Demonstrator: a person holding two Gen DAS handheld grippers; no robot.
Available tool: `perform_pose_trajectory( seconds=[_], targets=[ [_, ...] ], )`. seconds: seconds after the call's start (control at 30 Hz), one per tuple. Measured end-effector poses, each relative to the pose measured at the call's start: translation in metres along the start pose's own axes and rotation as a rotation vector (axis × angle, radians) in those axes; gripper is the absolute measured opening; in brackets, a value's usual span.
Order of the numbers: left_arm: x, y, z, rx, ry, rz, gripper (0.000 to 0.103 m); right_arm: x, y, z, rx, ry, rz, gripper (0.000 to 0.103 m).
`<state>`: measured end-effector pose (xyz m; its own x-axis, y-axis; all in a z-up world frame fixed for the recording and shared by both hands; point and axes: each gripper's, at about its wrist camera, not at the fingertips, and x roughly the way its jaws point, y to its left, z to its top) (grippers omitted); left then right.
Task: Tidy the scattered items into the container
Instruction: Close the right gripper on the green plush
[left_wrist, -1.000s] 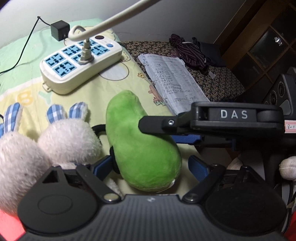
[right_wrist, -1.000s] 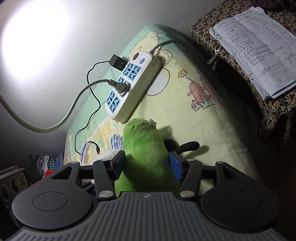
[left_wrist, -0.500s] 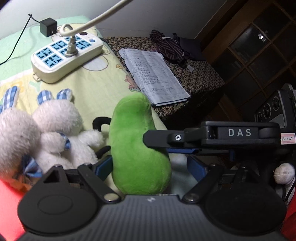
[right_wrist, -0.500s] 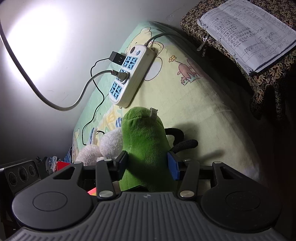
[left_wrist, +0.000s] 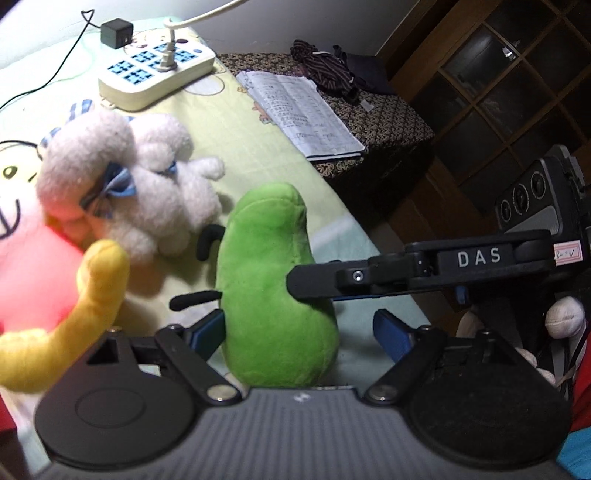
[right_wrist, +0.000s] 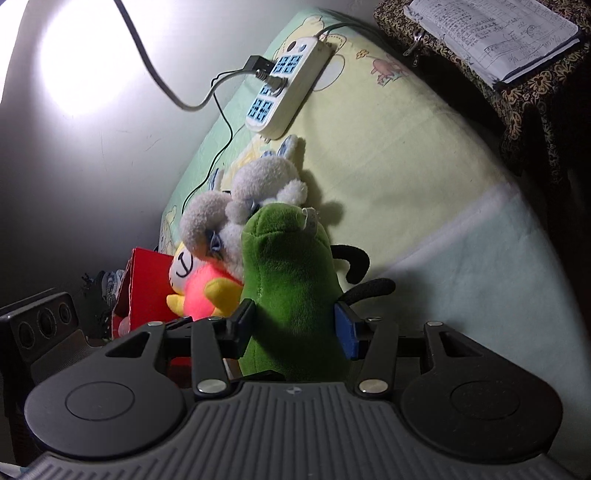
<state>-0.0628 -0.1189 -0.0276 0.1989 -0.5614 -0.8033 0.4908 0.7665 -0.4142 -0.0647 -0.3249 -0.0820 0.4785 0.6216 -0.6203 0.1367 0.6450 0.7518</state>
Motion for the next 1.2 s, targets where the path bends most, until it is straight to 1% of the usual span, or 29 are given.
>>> perform_pose_trajectory(
  seconds=[0.2, 0.3, 0.43, 0.57, 0.67, 0.73, 0.83, 0.93, 1.1, 1.2],
  targets=[
    [-0.027, 0.017, -0.032, -0.043, -0.02, 0.056, 0.086, 0.021, 0.019, -0.019, -0.047, 0.069, 0.022, 0.05],
    [-0.043, 0.029, -0.047, -0.087, -0.038, 0.101, 0.086, 0.035, 0.031, -0.027, -0.078, 0.112, 0.05, 0.05],
    [-0.064, 0.052, -0.071, -0.166, -0.051, 0.156, 0.086, 0.061, 0.05, -0.04, -0.121, 0.193, 0.093, 0.05],
    [-0.075, 0.071, -0.09, -0.241, -0.053, 0.197, 0.086, 0.09, 0.068, -0.056, -0.164, 0.265, 0.125, 0.051],
    [-0.076, 0.077, -0.098, -0.262, -0.048, 0.205, 0.086, 0.106, 0.077, -0.065, -0.191, 0.308, 0.13, 0.052],
    [-0.074, 0.071, -0.097, -0.247, -0.055, 0.209, 0.086, 0.111, 0.08, -0.069, -0.21, 0.327, 0.12, 0.052],
    [-0.072, 0.06, -0.092, -0.206, -0.062, 0.194, 0.087, 0.107, 0.078, -0.069, -0.224, 0.311, 0.112, 0.053],
    [-0.074, 0.044, -0.085, -0.147, -0.073, 0.153, 0.088, 0.095, 0.072, -0.067, -0.236, 0.264, 0.07, 0.053],
    [-0.06, 0.014, -0.073, -0.042, -0.076, 0.079, 0.097, 0.073, 0.051, -0.06, -0.206, 0.19, 0.004, 0.052],
    [-0.048, -0.005, -0.068, 0.035, -0.067, 0.04, 0.097, 0.063, 0.042, -0.062, -0.198, 0.156, -0.026, 0.052]
  ],
)
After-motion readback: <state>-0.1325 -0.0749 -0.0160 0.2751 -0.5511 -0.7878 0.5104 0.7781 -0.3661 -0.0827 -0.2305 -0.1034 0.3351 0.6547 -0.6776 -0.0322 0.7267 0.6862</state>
